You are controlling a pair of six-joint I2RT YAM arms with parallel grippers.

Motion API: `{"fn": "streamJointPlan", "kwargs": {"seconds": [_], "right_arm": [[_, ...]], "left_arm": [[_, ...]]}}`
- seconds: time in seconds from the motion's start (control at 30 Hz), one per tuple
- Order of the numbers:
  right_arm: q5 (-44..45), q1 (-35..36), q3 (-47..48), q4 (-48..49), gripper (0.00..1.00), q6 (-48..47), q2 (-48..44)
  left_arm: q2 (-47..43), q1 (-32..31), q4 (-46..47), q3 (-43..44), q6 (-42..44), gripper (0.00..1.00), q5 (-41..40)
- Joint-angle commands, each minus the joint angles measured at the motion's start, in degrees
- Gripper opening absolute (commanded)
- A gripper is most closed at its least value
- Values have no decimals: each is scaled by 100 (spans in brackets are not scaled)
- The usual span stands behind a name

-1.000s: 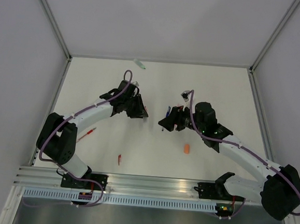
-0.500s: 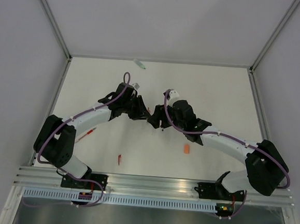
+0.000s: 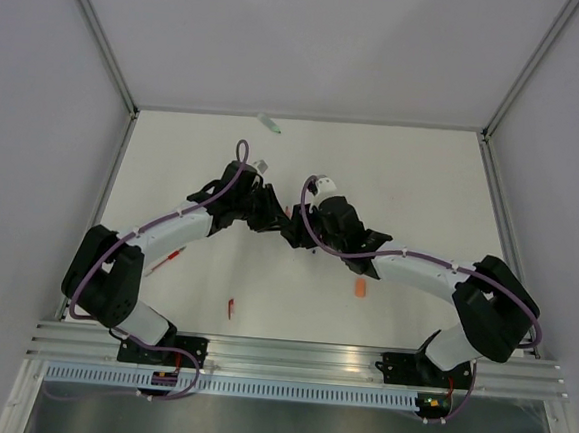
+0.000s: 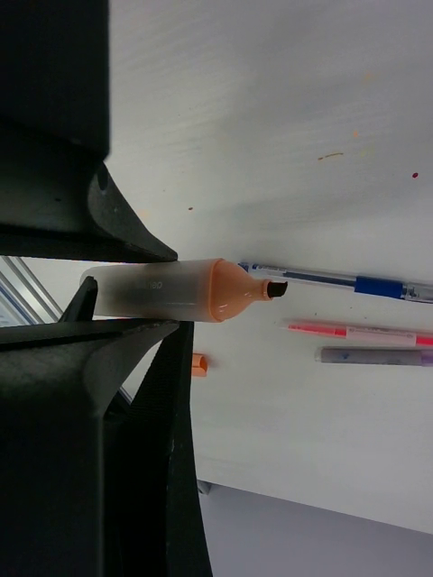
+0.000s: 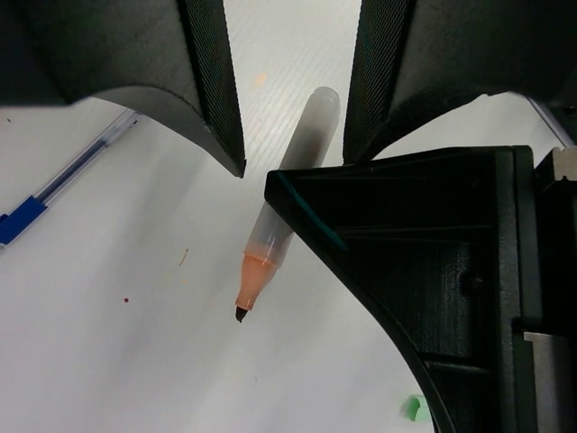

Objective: Insert the pens into the pen caps
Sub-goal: Pick up the pen from the center of the board.

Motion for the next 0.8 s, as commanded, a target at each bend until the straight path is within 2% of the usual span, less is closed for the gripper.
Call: {"fn": "streamJointPlan", "kwargs": {"seconds": [0.0,0.17,0.37,0.4,0.47,0.57,0.6,0.63,0.67,0.7,0.77], "right_arm": [[168,46,218,409,53,123,84],[71,81,271,444,51,184,216],[63,81,244,532,43,290,304],[80,81,262,541,36,316,304],[115,89,253,550,30,343,313],[80,81,297,532,8,378,313],[63,81,288,515,0,395,304],[71,81,297,506,0,422,278],[106,81,323,323,0,500,191],[106,81,324,321,0,501,190],[264,72,271,111,0,501,16]], "left_arm": [[-269,-17,239,-62,-149,2,128],[-340,-17,301,-98,-166,2,128],[-401,-17,458,-203,-219,2,233],[-410,-17,476,-212,-219,2,242],[-454,-17,485,-229,-193,2,233],[-498,-17,590,-256,-52,2,400],[-507,-17,643,-256,87,10,514],[-533,-17,696,-265,150,16,637],[-698,-8,1001,-439,263,72,986],[-700,-8,1004,-440,265,73,1068],[-963,1,1354,-563,396,99,1147]]}}
